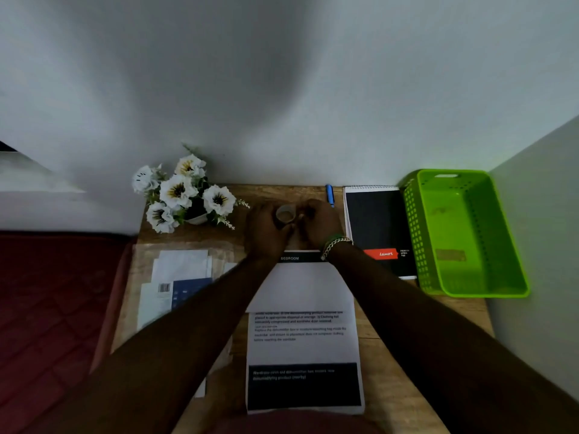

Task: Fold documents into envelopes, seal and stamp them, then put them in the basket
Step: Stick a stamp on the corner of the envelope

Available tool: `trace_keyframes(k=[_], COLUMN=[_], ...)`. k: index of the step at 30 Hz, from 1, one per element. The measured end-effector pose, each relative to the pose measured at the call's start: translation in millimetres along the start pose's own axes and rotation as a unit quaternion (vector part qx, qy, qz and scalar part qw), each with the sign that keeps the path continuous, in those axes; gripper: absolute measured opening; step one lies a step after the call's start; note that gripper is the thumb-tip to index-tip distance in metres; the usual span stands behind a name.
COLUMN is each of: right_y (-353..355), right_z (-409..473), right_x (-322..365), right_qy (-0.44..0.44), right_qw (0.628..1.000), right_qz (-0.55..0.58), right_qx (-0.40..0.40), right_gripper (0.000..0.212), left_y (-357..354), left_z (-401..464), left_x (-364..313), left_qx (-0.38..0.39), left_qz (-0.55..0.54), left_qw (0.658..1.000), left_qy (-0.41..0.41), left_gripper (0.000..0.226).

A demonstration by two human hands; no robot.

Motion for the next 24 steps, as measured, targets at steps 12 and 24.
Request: trace_keyframes(k=[12, 24], right_y=[-6, -4], right_z=[1, 3], right_x=[-9, -12], right_qy=[0.003, 0.014], right_qw=[1.000, 1.000], right_qz=[0.005, 0.010], right_qx=[-0.017, -0.008], right_gripper=[0.008, 0.004], left_y=[14, 22], left_z=[-4, -6], left_x=[-11, -20], left_qx=[0.006, 0.001], left_qz=[-0.049, -0.084], left_qw=[0.998, 0.996], left_qy=[-0.034, -0.031], left_gripper=[0.041, 0.032])
Point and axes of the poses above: each hand's wrist, its own z-axis towards the middle knuckle, its own y-axis out of the back of the hand, x = y × z, the point moved 4 cm from there along z, towards the middle knuckle, and after that the axes turned 15 degrees about -x, right-handed, at the moved point
